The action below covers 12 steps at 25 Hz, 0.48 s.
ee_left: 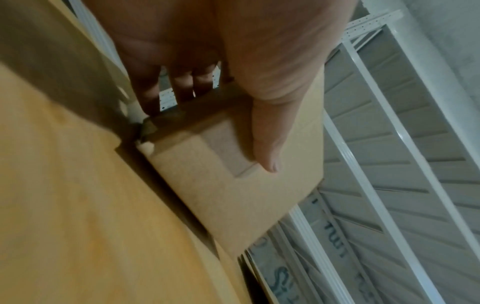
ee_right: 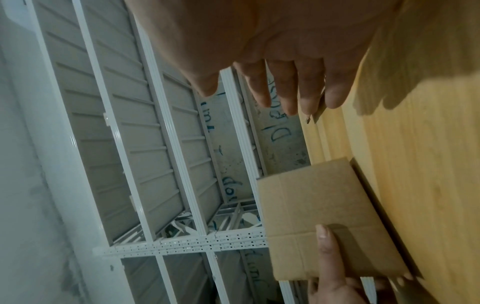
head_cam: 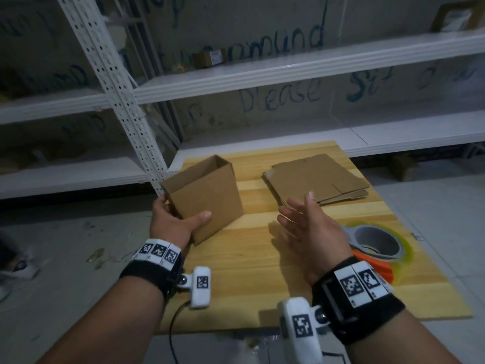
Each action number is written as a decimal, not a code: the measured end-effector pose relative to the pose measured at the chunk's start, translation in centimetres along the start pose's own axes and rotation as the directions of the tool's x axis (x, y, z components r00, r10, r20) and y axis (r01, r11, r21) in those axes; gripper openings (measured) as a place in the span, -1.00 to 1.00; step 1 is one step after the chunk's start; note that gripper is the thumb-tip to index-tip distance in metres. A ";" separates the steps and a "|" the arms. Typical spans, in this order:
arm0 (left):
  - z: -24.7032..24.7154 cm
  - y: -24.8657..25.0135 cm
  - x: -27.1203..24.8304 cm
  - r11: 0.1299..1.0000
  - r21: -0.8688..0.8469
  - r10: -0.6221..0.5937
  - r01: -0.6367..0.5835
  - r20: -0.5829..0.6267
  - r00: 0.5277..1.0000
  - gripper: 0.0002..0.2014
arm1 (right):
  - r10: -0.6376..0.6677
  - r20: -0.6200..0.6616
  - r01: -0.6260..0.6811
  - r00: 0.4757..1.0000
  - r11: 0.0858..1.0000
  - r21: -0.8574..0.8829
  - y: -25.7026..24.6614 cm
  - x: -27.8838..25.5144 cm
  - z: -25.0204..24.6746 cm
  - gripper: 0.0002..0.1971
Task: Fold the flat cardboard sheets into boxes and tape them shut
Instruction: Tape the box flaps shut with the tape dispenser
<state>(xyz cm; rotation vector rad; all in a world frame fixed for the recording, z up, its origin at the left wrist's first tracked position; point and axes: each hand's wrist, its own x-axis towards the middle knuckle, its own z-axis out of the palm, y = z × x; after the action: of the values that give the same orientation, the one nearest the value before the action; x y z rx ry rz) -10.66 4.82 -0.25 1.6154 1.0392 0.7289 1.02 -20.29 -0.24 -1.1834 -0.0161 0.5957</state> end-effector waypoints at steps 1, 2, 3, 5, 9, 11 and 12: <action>0.4 0.2 1.3 0.999 0.008 -0.033 0.033 -0.061 0.998 0.17 | 0.010 -0.010 -0.009 1.000 0.999 0.032 -0.1 0.1 -0.1 -0.45; 0.8 0.4 2.7 0.998 0.010 -0.065 0.066 -0.110 0.992 0.17 | 0.018 -0.011 -0.018 1.000 0.998 0.061 -0.2 0.1 0.0 -0.45; 1.2 0.8 3.9 0.995 0.011 -0.100 0.103 -0.159 0.982 0.18 | 0.028 -0.011 -0.027 1.000 0.996 0.083 -0.2 0.2 -0.1 -0.45; 2.3 1.5 5.9 0.984 0.033 -0.162 0.175 -0.245 0.956 0.21 | 0.054 -0.016 -0.052 0.998 0.992 0.119 -0.3 0.6 -0.2 -0.44; 4.5 2.8 7.7 0.949 0.127 -0.228 0.287 -0.349 0.909 0.28 | 0.068 -0.034 -0.062 0.997 0.985 0.162 -0.6 1.0 -0.7 -0.42; 5.5 2.9 8.0 0.941 0.156 -0.235 0.301 -0.341 0.910 0.29 | 0.067 -0.028 -0.061 0.997 0.983 0.174 -0.8 0.9 -0.9 -0.41; 5.9 3.0 8.0 0.940 0.159 -0.241 0.303 -0.325 0.915 0.30 | 0.062 -0.020 -0.057 0.998 0.983 0.176 -1.1 0.8 -0.9 -0.41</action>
<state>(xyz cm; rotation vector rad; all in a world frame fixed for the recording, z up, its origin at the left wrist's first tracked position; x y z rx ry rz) -1.25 9.19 0.61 1.5146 1.5742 0.7065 2.43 -21.00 0.13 -1.0225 0.0924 0.6215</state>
